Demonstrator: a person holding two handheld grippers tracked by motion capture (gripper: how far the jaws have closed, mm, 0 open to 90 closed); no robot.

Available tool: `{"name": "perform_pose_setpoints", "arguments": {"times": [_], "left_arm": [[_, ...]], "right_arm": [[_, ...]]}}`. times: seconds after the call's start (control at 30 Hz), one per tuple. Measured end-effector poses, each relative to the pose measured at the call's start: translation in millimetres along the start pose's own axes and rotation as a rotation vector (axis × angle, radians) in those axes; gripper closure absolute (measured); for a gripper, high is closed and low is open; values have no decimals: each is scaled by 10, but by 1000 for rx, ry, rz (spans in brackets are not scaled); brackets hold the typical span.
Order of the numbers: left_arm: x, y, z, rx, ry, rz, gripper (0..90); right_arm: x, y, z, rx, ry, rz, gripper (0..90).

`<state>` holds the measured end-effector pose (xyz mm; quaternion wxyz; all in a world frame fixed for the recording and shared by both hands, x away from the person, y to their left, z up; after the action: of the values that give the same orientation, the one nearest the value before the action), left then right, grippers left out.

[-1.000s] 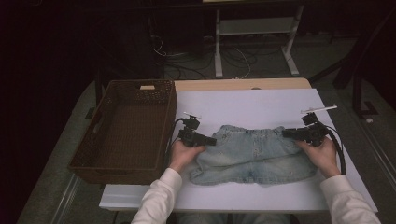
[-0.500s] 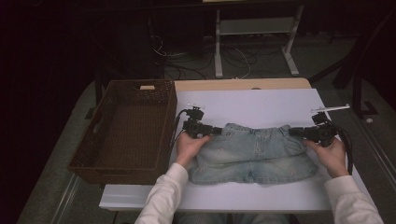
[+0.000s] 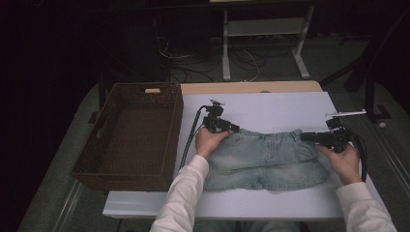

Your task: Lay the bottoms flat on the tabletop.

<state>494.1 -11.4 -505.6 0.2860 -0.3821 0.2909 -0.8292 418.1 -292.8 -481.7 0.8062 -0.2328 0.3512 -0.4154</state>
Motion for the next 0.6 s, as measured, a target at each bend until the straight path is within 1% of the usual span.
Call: {"name": "perform_pose_setpoints", "arguments": {"times": [0.13,0.23,0.3,0.4,0.47,0.6], "left_arm": [[21,8,-10,-5,3,0,444],[70,43,-32,-1,-22,-38,512],[97,57,-46,-3,-22,-50,539],[113,70,-53,-2,-32,-63,558],[124,81,-64,-3,-40,-78,587],[151,113,-81,13,-45,-83,642]], "right_arm": [[0,-10,5,4,-2,-4,745],[6,-15,6,6,3,-2,744],[18,-12,4,7,5,1,744],[25,-12,4,9,7,1,743],[24,-14,8,11,7,-1,743],[28,-7,11,14,8,-3,742]]}}
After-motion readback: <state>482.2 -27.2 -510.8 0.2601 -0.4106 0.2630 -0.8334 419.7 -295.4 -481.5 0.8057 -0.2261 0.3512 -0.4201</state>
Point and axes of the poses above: each handheld gripper's, and its own axes: y roughly forward along the jaws, z roughly out of its top, x roughly to its right, the point moved 9 cm from there along y, roughly forward along the jaws
